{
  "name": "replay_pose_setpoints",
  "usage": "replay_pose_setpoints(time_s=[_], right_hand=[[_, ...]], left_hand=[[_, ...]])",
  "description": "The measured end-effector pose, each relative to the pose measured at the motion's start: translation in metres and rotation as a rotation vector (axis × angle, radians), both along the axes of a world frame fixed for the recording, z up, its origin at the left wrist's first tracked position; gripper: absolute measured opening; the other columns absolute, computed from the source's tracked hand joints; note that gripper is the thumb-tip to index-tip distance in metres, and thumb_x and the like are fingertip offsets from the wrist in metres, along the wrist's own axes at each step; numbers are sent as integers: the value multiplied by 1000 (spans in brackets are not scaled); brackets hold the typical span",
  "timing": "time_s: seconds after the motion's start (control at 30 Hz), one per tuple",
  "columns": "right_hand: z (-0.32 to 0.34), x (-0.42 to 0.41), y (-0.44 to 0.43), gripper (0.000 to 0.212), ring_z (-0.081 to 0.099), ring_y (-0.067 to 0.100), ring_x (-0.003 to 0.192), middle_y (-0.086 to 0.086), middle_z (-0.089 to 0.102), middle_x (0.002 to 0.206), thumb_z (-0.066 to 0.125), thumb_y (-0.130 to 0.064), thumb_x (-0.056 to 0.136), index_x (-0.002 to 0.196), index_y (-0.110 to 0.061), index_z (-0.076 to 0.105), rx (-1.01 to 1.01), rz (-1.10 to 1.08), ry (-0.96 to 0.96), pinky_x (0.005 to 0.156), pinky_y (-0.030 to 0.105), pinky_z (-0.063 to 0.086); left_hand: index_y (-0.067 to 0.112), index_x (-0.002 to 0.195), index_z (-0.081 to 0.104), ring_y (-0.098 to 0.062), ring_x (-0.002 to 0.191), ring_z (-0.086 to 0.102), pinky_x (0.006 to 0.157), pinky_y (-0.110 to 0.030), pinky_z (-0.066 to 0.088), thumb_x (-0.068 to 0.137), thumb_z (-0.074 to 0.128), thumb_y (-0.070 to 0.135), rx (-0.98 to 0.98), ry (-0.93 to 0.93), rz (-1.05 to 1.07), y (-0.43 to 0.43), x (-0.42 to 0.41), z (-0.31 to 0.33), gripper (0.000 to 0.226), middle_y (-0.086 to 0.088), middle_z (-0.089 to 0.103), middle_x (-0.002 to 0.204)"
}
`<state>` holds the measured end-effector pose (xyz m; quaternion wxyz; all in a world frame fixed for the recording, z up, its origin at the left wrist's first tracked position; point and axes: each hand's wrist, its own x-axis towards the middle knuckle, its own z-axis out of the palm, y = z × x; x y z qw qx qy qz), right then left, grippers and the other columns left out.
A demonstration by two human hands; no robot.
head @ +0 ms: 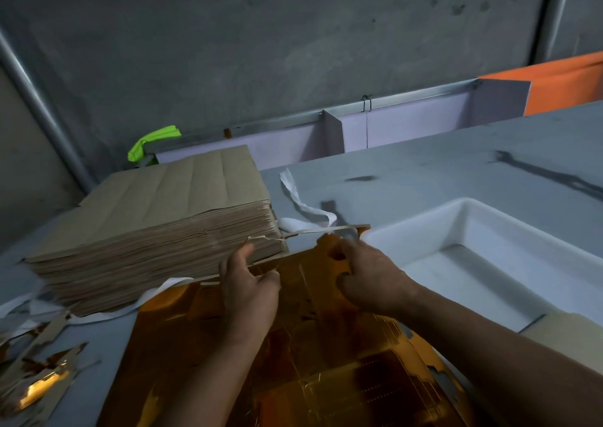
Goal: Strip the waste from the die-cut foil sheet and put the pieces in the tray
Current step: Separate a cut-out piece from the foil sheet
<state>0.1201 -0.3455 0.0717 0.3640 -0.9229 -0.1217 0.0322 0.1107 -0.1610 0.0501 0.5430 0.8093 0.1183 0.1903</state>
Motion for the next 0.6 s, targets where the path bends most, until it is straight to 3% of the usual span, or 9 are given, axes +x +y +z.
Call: replay_pose_setpoints(time_s=[0.1,0.17,0.23,0.33,0.47,0.53,0.6], right_hand=[[-6,1,1,36,64,22,92,4,55,125,50,-7,92,127,-17,51,10,41,167,55,21,52],[-9,2,-1,39,66,23,85,4,53,125,46,-3,94,131,-18,47,47,30,220,56,25,55],[-9,5,-2,47,67,25,92,5,52,127,48,-2,95,137,-21,42,109,8,213,71,35,61],[-10,8,-2,59,56,28,117,9,49,136,56,-7,93,146,-24,36,71,0,139,95,40,54],[-13,9,-1,64,48,27,125,10,42,144,59,-12,94,149,-24,30,-36,26,141,99,36,48],[-14,9,-2,64,46,27,129,10,39,147,59,-16,94,150,-25,30,-57,24,137,102,36,46],[-13,9,-1,64,47,26,128,9,37,149,59,-15,93,150,-25,31,-64,20,133,99,33,45]], left_hand=[[33,137,45,-14,87,64,51,-13,46,87,66,7,-13,-43,-53,-3,-2,1,60,8,40,134],[34,135,47,-16,80,62,48,-10,44,87,66,6,-35,-85,-93,-6,-3,1,59,5,45,131],[35,131,51,-15,71,57,46,-10,42,87,66,5,-37,-123,-125,-8,-3,1,56,1,51,126],[32,108,65,-6,72,58,50,-10,44,87,66,1,-4,-151,-176,-9,-4,4,38,7,50,125],[28,86,68,2,83,63,67,-12,49,88,63,0,38,-95,-175,1,-5,4,29,11,56,119],[26,83,67,1,91,60,77,-20,50,89,58,-4,49,-56,-137,9,-5,2,32,9,59,116],[26,84,66,0,93,58,73,-23,50,90,53,-5,60,-12,-71,20,-6,0,35,8,59,114]])
